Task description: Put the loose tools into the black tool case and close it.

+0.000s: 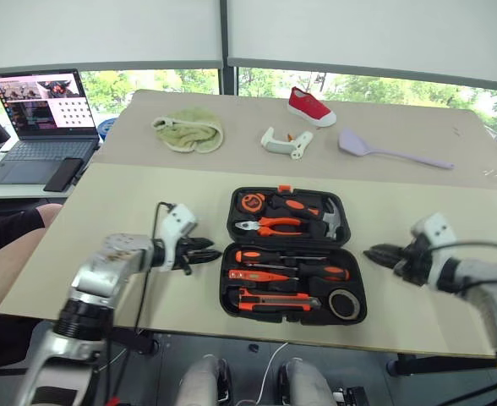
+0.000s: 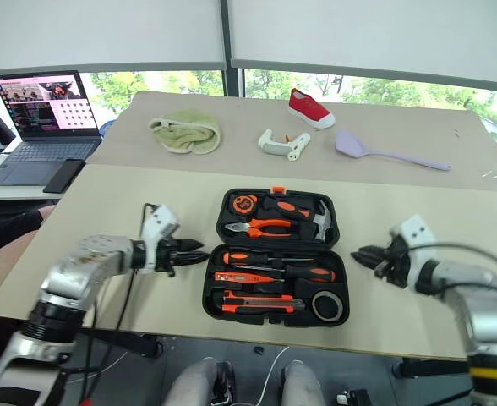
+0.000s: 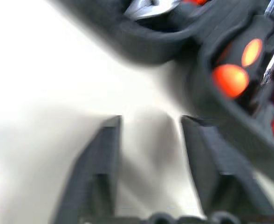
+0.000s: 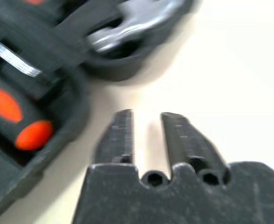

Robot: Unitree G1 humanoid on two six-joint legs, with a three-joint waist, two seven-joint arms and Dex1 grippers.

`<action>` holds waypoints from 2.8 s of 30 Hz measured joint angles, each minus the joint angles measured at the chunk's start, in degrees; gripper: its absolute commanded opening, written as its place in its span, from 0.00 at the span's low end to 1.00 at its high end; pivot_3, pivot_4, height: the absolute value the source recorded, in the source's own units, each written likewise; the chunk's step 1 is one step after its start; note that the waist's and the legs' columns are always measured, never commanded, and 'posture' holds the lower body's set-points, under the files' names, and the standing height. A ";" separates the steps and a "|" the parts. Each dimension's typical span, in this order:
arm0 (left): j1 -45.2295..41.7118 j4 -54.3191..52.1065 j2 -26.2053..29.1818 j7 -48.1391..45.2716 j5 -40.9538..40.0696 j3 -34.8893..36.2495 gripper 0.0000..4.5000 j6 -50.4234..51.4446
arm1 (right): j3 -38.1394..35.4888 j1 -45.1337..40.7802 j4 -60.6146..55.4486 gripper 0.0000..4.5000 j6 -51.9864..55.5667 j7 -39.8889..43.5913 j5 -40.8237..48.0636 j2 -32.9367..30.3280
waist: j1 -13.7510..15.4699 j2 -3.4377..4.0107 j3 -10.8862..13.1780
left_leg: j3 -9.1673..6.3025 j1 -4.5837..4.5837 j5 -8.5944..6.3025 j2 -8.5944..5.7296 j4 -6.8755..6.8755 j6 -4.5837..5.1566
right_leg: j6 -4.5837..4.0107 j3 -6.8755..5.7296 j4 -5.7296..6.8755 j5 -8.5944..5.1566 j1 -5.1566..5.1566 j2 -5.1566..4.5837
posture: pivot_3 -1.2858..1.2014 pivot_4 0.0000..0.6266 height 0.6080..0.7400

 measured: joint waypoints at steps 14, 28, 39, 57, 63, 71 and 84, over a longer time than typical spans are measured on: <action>-19.86 14.76 -10.77 14.91 -0.44 2.05 1.00 15.32 | 15.42 -32.54 16.47 0.99 26.86 -6.64 -0.30 3.97 | 0.21 -0.12 0.07 | 0.19 -0.27 0.05 -0.12 -0.02 0.01 | 0.06 0.03 -0.05 0.03 -0.24 -0.01 | 0.52 0.24 0.97; -20.49 17.66 -15.22 18.26 0.57 0.05 0.94 13.22 | 21.16 -36.68 29.07 0.22 18.97 -6.23 -5.46 7.59 | -0.06 -0.13 0.07 | 0.33 -0.61 0.13 -0.12 0.04 -0.08 | 0.08 0.12 0.10 0.05 -0.69 -0.01 | 0.52 0.24 0.97; -21.73 22.22 -17.87 18.55 -0.89 3.60 0.11 9.59 | 17.61 -35.86 31.09 0.00 18.75 -6.22 -5.14 8.55 | 0.58 -0.18 0.04 | 0.29 -0.60 0.19 -0.14 0.10 0.02 | 0.14 0.09 0.05 0.21 -0.57 -0.06 | 0.52 0.24 0.97; 4.85 12.21 -15.33 -1.08 0.19 8.15 0.01 -52.93 | 0.96 11.22 -3.11 0.00 -59.03 -0.41 -14.29 10.03 | -0.15 -0.15 0.02 | 0.51 -0.44 0.29 -0.09 -0.18 -0.14 | 0.15 0.26 -0.09 0.21 -0.66 0.02 | 0.52 0.24 0.97; 15.63 12.21 -10.99 -5.64 3.98 8.07 0.16 -73.55 | 0.79 23.48 -0.04 0.00 -91.41 -5.94 -27.94 10.83 | -0.69 -0.18 0.01 | 0.54 0.63 -0.30 0.02 -0.56 -0.30 | 0.36 0.44 -0.18 -0.14 0.12 -0.03 | 0.52 0.24 0.97; 25.16 14.51 -5.47 -5.75 4.05 8.83 0.60 -74.75 | 2.83 36.67 8.17 0.52 -100.22 -9.04 -31.73 7.30 | -0.08 -0.23 -0.08 | 0.40 0.95 -0.41 -0.04 -0.64 -0.12 | -0.11 0.46 -0.16 -0.11 0.12 -0.70 | 0.52 0.24 0.97; 0.24 25.91 -3.95 -8.81 5.46 3.15 0.09 -61.88 | 9.42 51.62 -21.08 0.00 -66.36 0.17 -6.93 -4.08 | 1.29 -0.59 -0.14 | 0.17 0.72 -0.49 -0.11 -0.53 0.06 | 0.03 0.06 -0.27 -0.07 0.18 -0.70 | 0.52 0.24 0.97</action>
